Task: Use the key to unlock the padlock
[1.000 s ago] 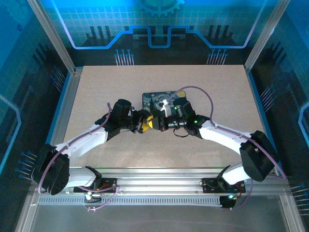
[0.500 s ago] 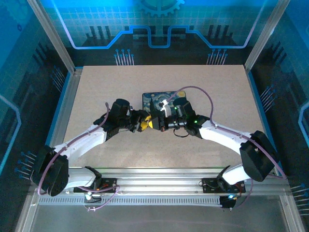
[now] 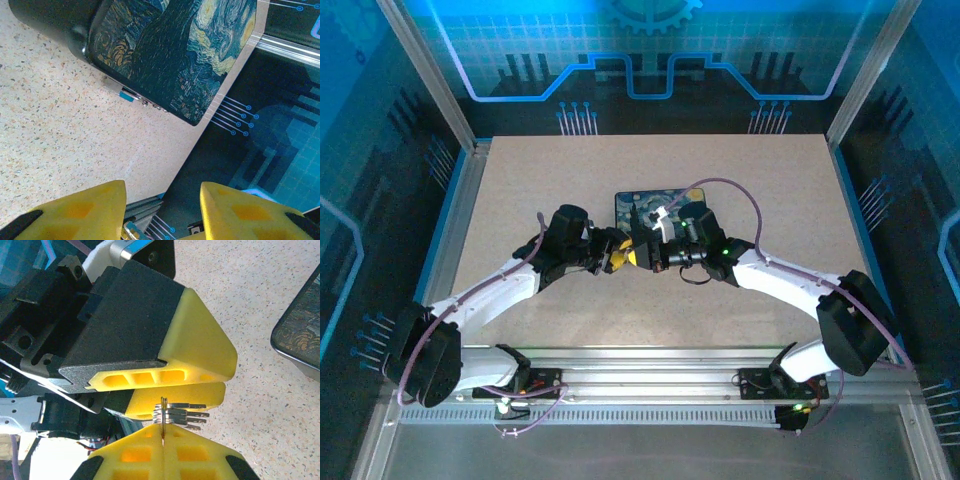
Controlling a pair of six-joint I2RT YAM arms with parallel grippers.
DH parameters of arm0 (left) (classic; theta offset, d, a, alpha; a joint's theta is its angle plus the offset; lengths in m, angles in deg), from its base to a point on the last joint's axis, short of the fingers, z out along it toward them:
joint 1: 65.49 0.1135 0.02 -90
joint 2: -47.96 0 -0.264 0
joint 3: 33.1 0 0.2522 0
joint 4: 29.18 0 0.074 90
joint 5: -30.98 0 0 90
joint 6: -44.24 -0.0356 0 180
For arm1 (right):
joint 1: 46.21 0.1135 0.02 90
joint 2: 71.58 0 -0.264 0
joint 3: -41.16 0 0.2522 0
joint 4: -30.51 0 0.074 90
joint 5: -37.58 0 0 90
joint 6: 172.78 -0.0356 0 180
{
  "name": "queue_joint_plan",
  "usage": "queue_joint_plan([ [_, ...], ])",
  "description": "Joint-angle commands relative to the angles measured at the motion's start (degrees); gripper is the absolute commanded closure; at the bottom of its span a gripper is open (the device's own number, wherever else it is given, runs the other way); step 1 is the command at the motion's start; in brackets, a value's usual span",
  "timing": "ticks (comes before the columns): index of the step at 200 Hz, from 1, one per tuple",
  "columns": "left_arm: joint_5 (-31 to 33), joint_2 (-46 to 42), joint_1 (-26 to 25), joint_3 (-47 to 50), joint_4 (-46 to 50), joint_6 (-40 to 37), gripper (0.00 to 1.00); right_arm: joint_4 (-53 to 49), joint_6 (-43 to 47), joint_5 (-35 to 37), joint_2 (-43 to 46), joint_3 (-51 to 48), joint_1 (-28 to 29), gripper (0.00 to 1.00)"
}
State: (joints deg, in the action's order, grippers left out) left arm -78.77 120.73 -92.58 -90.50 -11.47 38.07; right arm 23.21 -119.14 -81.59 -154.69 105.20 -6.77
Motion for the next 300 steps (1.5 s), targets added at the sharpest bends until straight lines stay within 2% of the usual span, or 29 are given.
queue_joint_plan([
  [1, -0.5, -1.3, 0.5, 0.9, 0.0, -0.2, 0.50, 0.6, 0.7, -0.5, 0.1, 1.7, 0.6, 0.94],
  [35, -1.0, -1.4, 0.5, 1.0, -0.8, 0.8, 0.47, 0.8, 0.7, -0.2, -0.3, 2.4, 0.7, 0.94],
  [116, -1.0, -1.9, 0.7, 1.6, -1.8, 1.5, 0.58, 0.9, 0.6, -0.9, -1.9, 3.0, 1.4, 0.95],
  [300, -0.7, -3.9, 2.0, 2.9, -1.2, 1.3, 0.95, -0.2, 1.0, 1.2, -0.3, 0.4, 1.2, 0.94],
])
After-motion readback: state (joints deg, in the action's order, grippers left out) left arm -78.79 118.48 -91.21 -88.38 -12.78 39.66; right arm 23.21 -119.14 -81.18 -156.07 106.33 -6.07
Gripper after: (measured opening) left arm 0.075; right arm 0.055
